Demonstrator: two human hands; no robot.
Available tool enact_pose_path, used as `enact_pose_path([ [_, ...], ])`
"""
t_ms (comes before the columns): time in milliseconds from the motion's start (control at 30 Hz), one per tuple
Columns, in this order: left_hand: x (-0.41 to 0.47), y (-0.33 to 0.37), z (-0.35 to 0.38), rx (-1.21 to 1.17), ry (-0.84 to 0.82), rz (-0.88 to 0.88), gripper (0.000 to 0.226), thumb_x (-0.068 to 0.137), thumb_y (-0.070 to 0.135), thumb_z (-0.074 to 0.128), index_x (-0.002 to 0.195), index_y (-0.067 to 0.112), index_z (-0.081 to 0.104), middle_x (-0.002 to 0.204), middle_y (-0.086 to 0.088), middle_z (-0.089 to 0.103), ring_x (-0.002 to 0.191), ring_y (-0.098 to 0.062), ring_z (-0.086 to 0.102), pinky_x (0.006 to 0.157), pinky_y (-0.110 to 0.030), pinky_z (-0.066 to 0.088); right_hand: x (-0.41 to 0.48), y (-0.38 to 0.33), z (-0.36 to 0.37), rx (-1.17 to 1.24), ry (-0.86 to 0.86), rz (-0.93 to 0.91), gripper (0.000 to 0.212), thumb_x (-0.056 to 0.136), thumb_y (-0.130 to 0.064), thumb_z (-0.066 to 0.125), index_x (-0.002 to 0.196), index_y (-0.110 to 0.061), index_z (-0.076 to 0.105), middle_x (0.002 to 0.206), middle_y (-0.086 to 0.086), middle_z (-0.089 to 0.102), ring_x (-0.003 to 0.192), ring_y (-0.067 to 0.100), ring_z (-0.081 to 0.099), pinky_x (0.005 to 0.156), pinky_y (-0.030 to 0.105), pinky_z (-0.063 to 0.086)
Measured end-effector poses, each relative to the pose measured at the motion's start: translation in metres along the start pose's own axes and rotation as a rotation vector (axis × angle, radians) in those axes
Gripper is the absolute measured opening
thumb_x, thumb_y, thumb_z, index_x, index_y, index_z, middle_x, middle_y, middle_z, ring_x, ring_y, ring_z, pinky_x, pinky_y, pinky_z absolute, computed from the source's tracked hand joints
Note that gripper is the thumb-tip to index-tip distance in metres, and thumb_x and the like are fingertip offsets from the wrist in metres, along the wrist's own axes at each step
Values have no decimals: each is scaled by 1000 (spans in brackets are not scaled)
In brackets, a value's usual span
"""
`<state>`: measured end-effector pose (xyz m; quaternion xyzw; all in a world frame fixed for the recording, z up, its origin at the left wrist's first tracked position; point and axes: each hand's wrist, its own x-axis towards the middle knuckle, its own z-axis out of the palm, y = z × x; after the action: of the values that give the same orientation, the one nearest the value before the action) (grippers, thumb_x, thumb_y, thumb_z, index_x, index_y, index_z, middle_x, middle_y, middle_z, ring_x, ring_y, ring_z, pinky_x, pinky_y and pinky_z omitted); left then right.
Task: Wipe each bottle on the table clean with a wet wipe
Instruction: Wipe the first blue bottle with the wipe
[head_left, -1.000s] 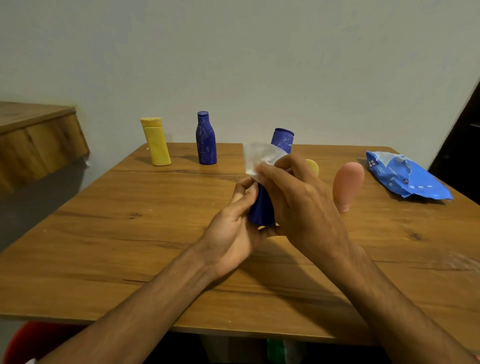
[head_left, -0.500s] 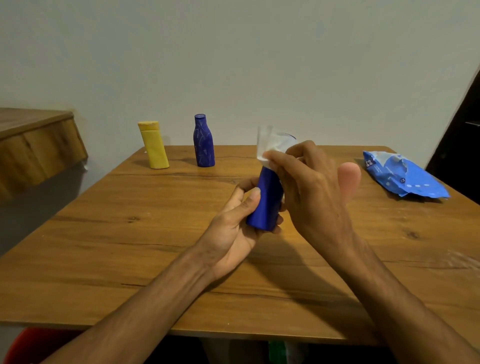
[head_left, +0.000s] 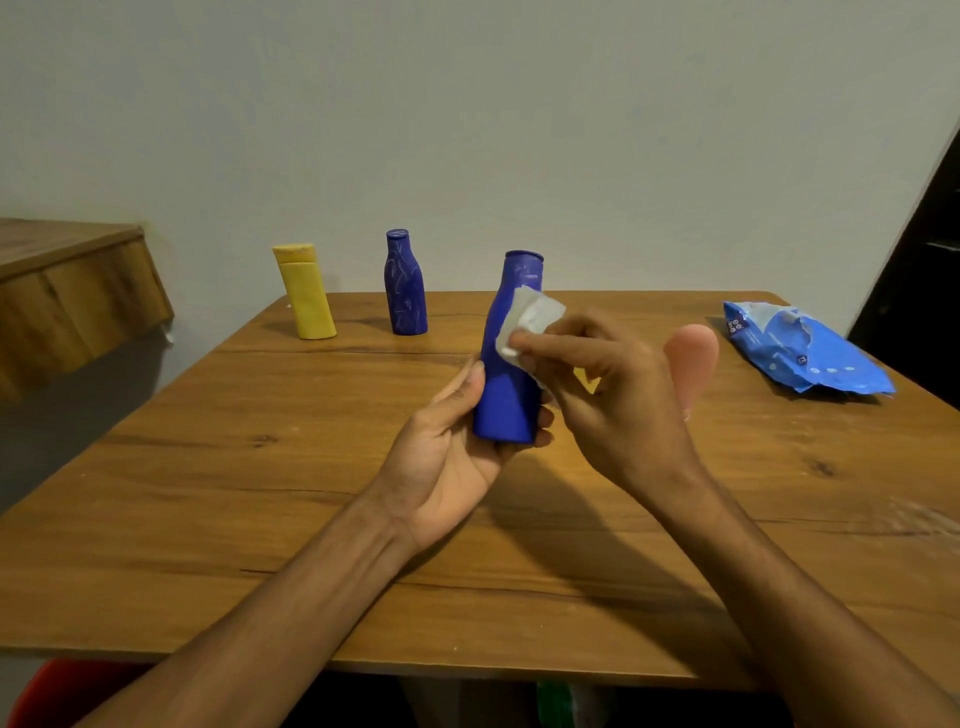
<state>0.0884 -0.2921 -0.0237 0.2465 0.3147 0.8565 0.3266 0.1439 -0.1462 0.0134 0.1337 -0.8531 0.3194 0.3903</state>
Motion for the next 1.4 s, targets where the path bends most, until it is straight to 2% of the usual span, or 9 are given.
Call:
enact_pose_path([
  [433,-3,2,7,-60,3,-65,42,102,24,38,138,7,48,109,-24,60,92,-29,59,82,-37,52,6,1,-6,138,161,148,24,85,-20,67,108,-26,64,92,-11,65,86,5,60,71,16,50],
  [533,-2,4,8,-61,36,-20,42,99,24,40,136,8,51,112,-23,62,94,-29,62,84,-39,55,3,-1,-3,118,39,135,21,85,-14,68,104,-20,71,93,-2,63,86,8,57,72,22,49],
  [600,-2,5,9,-66,81,10,41,99,23,40,136,9,51,120,-21,63,99,-28,65,87,-41,56,1,-3,-1,57,-48,50,20,85,-12,67,103,-19,72,89,-8,55,84,5,51,72,21,45],
  [700,-2,6,7,-91,160,37,41,101,21,39,138,6,47,120,-21,64,99,-26,69,81,-39,58,-2,-7,-1,-120,-228,-99,19,85,-15,68,103,-21,73,88,-13,48,86,7,46,72,36,43],
  [800,0,8,4,-90,211,37,41,102,22,40,139,5,46,120,-20,64,99,-25,68,81,-39,58,-2,-6,-3,-136,-309,-123,21,84,-16,69,104,-22,72,90,-15,49,87,4,45,73,35,40],
  [900,0,9,4,-20,175,28,44,97,25,43,138,10,48,130,-19,61,111,-28,62,93,-43,53,0,-2,-1,-24,-174,-22,22,85,-13,67,106,-17,71,93,-8,55,87,9,52,73,33,48],
  [1033,-3,8,5,16,63,-41,44,99,25,43,140,11,49,114,-21,63,96,-28,61,83,-38,53,2,2,-4,85,74,21,22,85,-13,66,108,-15,69,98,1,62,89,9,58,72,18,50],
  [1200,-3,3,5,47,-21,-100,41,100,21,43,139,10,51,115,-25,59,98,-30,59,84,-39,53,9,11,-10,33,304,30,22,89,-14,65,110,-14,68,94,2,63,83,-2,56,66,8,43],
  [1400,-2,1,4,87,-16,-86,45,96,21,46,140,12,47,115,-26,61,95,-30,60,81,-38,52,10,10,-10,-77,258,-86,26,91,-7,61,115,-14,67,98,7,58,86,10,55,66,16,48],
])
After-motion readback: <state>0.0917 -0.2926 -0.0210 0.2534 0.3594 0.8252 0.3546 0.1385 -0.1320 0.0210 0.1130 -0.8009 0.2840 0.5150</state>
